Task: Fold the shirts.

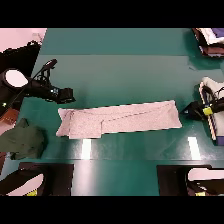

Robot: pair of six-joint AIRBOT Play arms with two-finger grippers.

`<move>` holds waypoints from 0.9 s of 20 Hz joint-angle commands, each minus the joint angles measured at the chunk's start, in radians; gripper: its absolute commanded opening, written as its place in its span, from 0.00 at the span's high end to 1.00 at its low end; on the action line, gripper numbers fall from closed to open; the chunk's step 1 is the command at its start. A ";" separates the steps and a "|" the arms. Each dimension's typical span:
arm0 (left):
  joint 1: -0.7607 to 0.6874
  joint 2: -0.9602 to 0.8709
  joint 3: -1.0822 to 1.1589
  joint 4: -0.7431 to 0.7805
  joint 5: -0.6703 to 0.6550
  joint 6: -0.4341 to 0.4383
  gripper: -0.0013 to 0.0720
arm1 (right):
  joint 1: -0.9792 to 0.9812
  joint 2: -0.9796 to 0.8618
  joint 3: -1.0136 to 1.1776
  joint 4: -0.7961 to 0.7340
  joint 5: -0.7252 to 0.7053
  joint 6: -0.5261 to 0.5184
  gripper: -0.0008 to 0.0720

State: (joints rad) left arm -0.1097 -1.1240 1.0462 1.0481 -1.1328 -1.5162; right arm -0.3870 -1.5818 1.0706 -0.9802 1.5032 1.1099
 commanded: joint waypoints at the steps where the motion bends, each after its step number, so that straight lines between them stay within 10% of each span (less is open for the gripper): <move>1: -0.001 -0.006 0.002 -0.059 0.024 0.005 0.95 | 0.013 -0.073 -0.058 0.126 -0.003 -0.094 0.18; 4: -0.023 -0.008 -0.021 -0.091 0.059 -0.006 0.95 | 0.085 -0.112 -0.057 0.160 -0.011 -0.111 0.27; 7: -0.123 -0.044 -0.022 -0.092 0.120 -0.006 0.95 | 0.118 -0.107 -0.056 0.161 -0.008 -0.135 0.74; 10: -0.252 -0.151 -0.002 -0.120 0.148 -0.022 0.95 | 0.116 -0.056 -0.055 0.174 -0.010 -0.147 0.93; 18: -0.512 -0.535 0.287 -0.167 0.164 -0.021 0.95 | 0.196 0.294 -0.040 0.307 -0.023 -0.051 0.97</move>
State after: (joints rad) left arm -0.5507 -1.5436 1.2358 0.8967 -0.9634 -1.5368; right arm -0.2302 -1.3949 1.0199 -0.7513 1.4841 1.0126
